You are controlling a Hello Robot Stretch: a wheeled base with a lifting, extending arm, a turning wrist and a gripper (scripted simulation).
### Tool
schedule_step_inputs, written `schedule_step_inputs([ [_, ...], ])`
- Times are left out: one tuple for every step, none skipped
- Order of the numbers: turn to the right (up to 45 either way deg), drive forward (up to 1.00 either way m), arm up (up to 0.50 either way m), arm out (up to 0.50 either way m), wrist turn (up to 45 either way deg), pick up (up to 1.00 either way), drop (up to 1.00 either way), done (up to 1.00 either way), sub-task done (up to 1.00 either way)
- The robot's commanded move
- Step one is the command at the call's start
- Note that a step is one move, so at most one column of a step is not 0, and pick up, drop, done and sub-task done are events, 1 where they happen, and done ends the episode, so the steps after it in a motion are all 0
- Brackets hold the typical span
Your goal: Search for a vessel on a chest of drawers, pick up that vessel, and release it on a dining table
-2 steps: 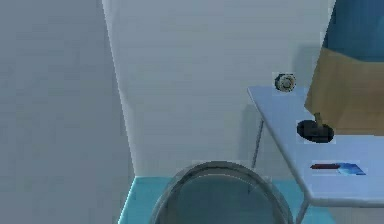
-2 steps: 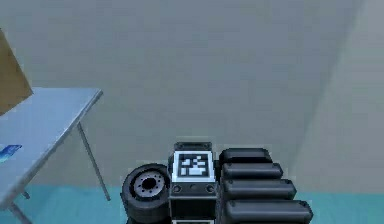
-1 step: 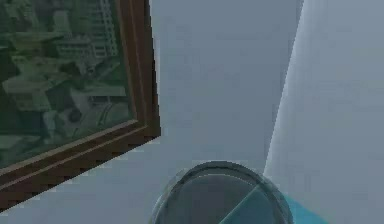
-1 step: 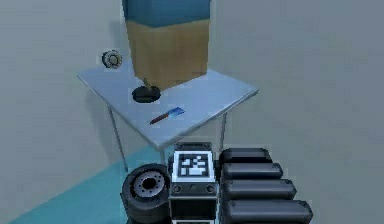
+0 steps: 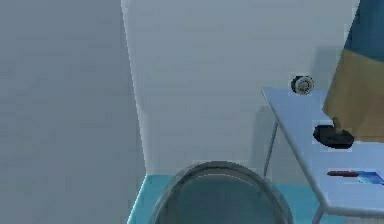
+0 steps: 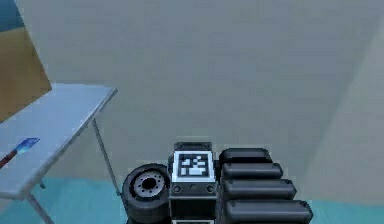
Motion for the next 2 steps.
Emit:
schedule_step_inputs([
  [-39.0,0.00,0.00,0.00,0.0,0.00,0.00,0.00,0.00],
  [45.0,0.00,0.00,0.00,0.0,0.00,0.00,0.00,0.00],
])
